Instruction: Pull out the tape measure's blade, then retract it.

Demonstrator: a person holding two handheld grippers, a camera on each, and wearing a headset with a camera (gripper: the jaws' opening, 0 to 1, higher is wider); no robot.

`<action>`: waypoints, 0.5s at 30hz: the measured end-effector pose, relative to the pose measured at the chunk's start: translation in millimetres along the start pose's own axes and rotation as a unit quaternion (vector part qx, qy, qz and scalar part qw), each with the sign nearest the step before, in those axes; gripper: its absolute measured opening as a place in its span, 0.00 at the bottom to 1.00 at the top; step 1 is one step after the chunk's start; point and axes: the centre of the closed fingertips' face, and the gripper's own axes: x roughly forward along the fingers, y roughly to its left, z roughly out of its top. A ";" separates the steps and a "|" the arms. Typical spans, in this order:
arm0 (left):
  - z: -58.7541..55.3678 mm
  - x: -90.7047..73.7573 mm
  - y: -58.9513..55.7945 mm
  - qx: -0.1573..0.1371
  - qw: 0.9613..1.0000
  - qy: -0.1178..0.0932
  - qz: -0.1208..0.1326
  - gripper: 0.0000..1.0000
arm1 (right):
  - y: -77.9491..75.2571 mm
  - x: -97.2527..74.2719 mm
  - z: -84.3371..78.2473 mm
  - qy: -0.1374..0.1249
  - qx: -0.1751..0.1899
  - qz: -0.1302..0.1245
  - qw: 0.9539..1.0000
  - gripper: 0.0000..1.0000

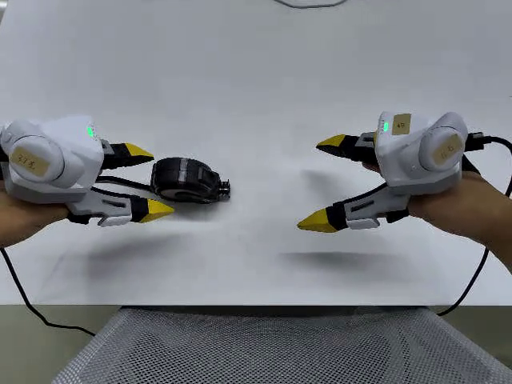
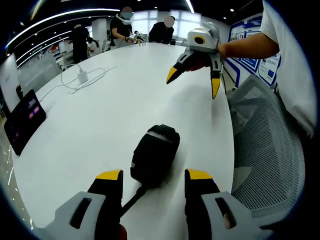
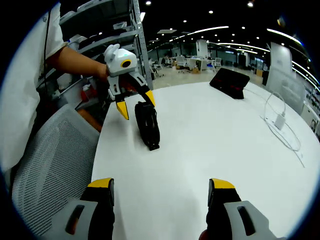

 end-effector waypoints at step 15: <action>-0.6 9.5 7.3 0.013 1.000 0.006 -0.009 0.32 | 1.5 9.4 1.0 0.000 0.002 0.012 1.000 0.72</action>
